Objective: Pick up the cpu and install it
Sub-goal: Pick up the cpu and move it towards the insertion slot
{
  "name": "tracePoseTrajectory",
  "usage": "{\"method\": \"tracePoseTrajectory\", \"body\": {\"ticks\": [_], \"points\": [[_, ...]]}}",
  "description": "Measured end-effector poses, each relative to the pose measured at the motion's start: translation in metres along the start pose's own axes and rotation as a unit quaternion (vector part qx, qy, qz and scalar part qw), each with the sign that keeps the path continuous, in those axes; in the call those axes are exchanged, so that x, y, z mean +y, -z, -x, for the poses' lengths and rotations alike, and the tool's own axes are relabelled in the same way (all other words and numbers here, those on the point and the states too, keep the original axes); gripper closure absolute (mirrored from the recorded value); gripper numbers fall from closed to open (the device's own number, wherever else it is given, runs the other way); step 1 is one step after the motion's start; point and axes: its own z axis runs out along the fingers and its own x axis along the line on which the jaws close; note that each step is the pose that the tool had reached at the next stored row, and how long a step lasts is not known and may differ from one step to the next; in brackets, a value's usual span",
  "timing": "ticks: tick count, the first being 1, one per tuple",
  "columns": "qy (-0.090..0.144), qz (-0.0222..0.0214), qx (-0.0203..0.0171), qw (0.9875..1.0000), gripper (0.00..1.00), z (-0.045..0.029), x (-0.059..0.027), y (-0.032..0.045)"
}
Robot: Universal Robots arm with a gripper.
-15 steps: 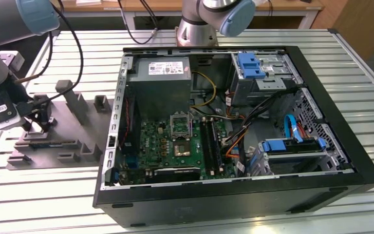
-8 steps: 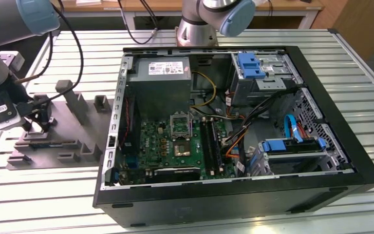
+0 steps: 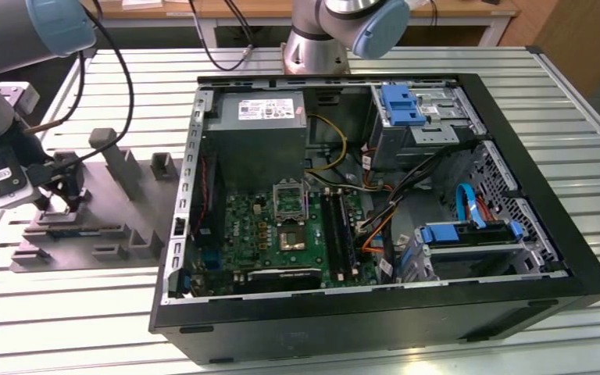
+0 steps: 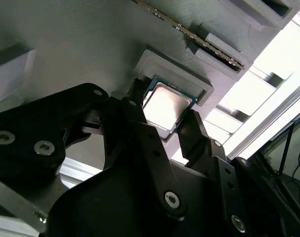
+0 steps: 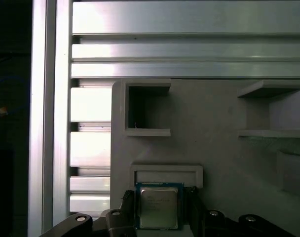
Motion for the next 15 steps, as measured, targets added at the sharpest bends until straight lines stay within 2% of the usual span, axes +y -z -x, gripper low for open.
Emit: {"method": "tracePoseTrajectory", "body": {"ticks": [10, 13, 15], "points": [[0.000, 0.0000, -0.0007, 1.0000, 0.45, -0.0024, 0.0001, 0.0010], [0.000, 0.0000, -0.0019, 1.0000, 0.45, -0.0029, 0.0001, 0.0011], [0.000, 0.0000, -0.0040, 1.0000, 0.45, -0.0033, 0.0001, 0.0009]]}}
